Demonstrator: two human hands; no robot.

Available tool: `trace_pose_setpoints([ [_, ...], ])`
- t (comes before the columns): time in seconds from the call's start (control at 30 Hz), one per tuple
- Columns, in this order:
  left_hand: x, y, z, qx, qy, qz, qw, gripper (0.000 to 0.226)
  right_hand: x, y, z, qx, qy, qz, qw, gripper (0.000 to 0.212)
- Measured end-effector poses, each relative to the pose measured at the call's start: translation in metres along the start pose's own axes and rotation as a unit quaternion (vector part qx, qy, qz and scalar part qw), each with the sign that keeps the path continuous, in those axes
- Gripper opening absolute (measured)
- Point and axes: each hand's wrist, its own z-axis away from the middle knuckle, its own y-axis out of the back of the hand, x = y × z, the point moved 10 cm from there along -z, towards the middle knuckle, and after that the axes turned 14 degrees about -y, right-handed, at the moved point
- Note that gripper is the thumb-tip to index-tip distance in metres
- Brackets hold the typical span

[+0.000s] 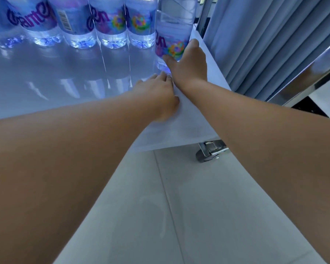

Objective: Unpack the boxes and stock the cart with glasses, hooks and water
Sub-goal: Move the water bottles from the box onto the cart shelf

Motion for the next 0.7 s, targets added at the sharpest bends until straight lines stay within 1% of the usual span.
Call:
trace_pose_setpoints([
  [0.13,-0.004,-0.015,0.003,-0.050,0.008,-0.028,0.998,0.063,-0.008,-0.007,-0.021,0.001,-0.013,0.027,1.000,0.052],
  [0.2,-0.005,-0.013,0.003,-0.037,0.007,-0.030,0.999,0.061,-0.010,-0.010,-0.029,0.007,-0.022,0.029,0.999,0.051],
  [0.27,-0.009,-0.007,0.001,-0.022,0.029,-0.007,0.999,0.055,-0.011,-0.015,-0.033,0.020,-0.025,0.032,0.999,0.050],
  [0.37,-0.016,-0.004,-0.003,-0.029,0.053,0.010,0.998,0.050,-0.014,-0.020,-0.037,0.032,-0.028,0.037,0.998,0.049],
  [0.57,-0.018,-0.014,-0.001,-0.046,0.044,-0.016,0.998,0.063,-0.017,-0.021,-0.049,0.030,-0.031,0.042,0.998,0.048],
  [0.63,-0.018,-0.016,-0.002,-0.043,0.044,-0.016,0.998,0.063,-0.016,-0.023,-0.055,0.027,-0.047,0.046,0.997,0.044],
  [0.7,-0.016,-0.015,-0.002,-0.034,0.045,-0.009,0.998,0.063,-0.012,-0.029,-0.060,0.009,-0.082,0.064,0.995,0.041],
])
